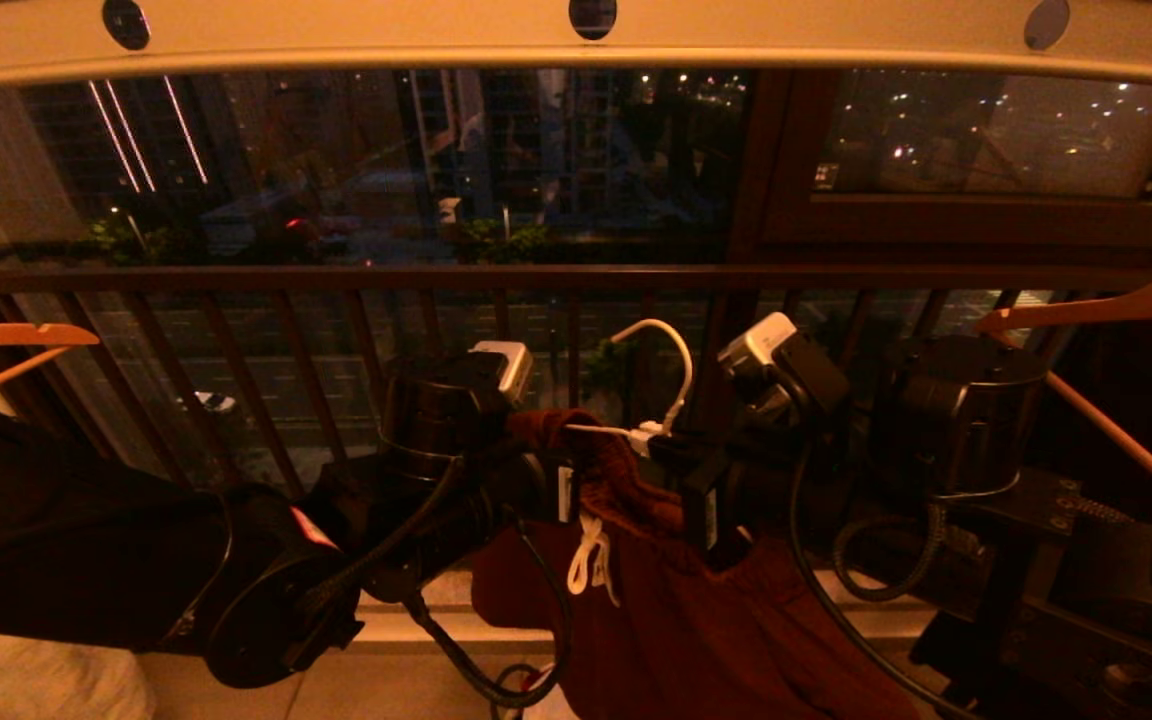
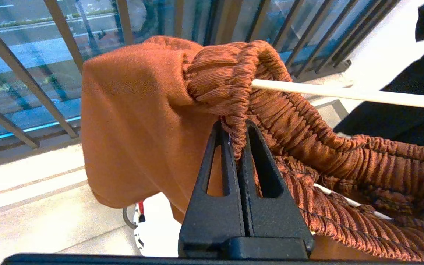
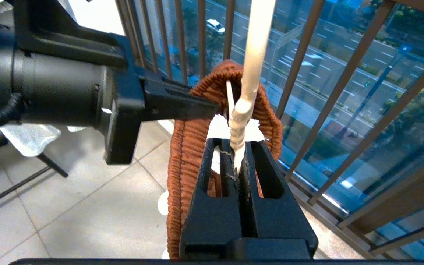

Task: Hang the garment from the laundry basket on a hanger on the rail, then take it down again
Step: Take the clothes off the clothes rack

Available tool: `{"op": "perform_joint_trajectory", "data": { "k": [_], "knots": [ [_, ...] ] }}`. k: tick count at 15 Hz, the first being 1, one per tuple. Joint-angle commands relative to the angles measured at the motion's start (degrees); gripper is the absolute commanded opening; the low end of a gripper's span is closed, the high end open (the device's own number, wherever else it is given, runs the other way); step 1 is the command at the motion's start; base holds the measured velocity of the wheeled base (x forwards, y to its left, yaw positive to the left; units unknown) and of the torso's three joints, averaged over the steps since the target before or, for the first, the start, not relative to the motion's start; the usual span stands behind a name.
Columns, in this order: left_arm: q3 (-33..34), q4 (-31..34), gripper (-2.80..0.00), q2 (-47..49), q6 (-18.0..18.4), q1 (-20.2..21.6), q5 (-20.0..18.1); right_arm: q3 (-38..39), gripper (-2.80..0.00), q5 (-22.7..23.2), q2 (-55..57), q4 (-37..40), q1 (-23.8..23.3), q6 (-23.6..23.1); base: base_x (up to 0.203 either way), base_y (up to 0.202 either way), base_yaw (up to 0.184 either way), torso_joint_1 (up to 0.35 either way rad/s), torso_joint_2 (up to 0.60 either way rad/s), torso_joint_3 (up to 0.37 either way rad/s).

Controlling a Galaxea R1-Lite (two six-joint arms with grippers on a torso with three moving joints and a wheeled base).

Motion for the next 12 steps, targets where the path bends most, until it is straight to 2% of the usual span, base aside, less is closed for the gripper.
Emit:
{"op": "perform_joint_trajectory", "data": {
  "k": [1, 5, 12],
  "knots": [
    [-0.09, -0.25, -2.80, -0.45, -0.13, 0.43, 0.05, 0.23, -2.80, 0.04, -0.11, -0.26, -0.13, -0.04, 0.000, 0.000, 0.000, 0.000, 0.00, 0.000],
    [-0.97, -0.25, -2.80, -0.68, -0.53, 2.60, -0.09, 1.26, -2.80, 0.04, -0.60, -0.35, -0.05, -0.74, 0.000, 0.000, 0.000, 0.000, 0.00, 0.000],
    [-3.17, -0.16, -2.80, -0.28, -3.82, 3.78, 0.84, 1.79, -2.80, 0.04, -0.69, -1.58, -0.04, -0.83, 0.000, 0.000, 0.000, 0.000, 0.00, 0.000]
  ]
}}
